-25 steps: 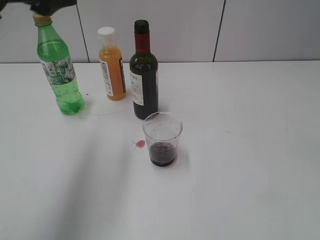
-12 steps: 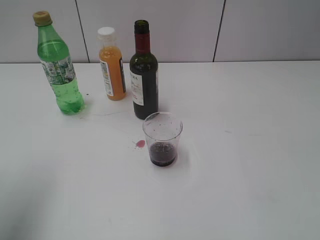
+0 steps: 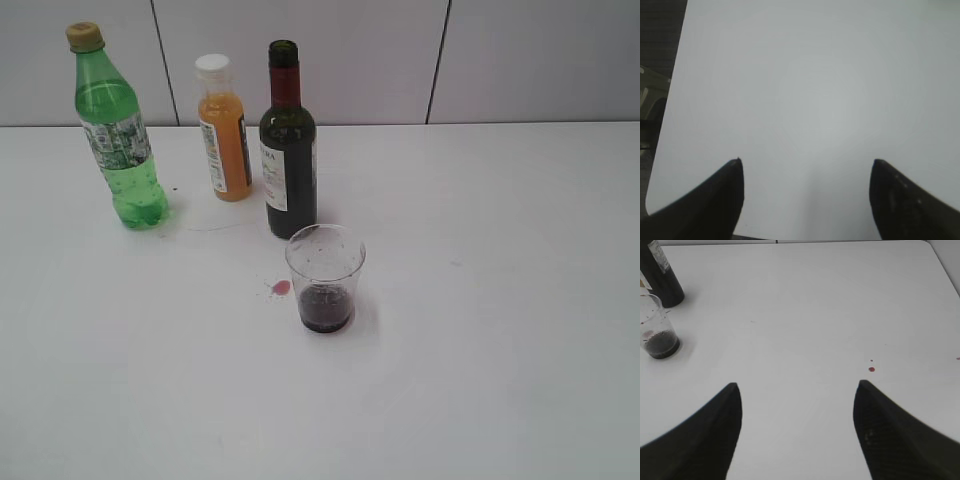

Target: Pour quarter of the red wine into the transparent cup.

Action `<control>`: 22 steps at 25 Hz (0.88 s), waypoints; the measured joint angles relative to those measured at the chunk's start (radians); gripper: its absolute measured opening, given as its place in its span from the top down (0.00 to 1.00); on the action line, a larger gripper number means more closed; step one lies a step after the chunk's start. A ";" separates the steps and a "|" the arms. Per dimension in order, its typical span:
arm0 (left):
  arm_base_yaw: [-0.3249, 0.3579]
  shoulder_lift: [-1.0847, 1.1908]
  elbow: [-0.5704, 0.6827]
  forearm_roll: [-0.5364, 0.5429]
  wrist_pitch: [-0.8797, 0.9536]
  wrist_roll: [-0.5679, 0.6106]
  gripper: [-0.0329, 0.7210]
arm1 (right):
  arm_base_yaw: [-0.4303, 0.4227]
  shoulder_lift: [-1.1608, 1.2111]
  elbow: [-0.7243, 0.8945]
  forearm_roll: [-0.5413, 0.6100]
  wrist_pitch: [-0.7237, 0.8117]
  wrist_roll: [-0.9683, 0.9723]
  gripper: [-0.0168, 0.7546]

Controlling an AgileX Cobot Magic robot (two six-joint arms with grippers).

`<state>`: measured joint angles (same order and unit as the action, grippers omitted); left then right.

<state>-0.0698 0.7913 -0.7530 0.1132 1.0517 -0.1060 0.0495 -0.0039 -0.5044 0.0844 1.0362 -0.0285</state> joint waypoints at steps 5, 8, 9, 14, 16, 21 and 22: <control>0.021 -0.195 0.133 -0.030 0.003 -0.005 0.17 | 0.000 0.000 0.000 0.000 0.000 0.000 0.25; 0.023 -0.305 0.198 -0.054 0.002 -0.006 0.17 | 0.000 0.000 0.000 0.000 0.000 0.000 0.25; 0.023 -0.343 0.219 -0.057 0.001 -0.006 0.17 | 0.000 0.000 0.000 0.000 0.000 0.000 0.25; 0.023 -0.506 0.267 -0.058 0.029 -0.007 0.17 | 0.000 0.000 0.000 0.000 0.001 0.000 0.25; 0.023 -0.574 0.274 -0.058 0.038 -0.007 0.17 | 0.000 0.000 0.000 0.000 0.001 0.000 0.25; 0.023 -0.743 0.277 -0.058 0.039 -0.007 0.17 | 0.000 0.000 0.000 0.000 0.001 0.000 0.25; 0.023 -0.771 0.277 -0.058 0.040 -0.008 0.18 | 0.000 0.000 0.000 0.000 0.001 0.000 0.25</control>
<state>-0.0472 0.0201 -0.4764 0.0551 1.0918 -0.1139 0.0495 -0.0039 -0.5044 0.0844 1.0372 -0.0285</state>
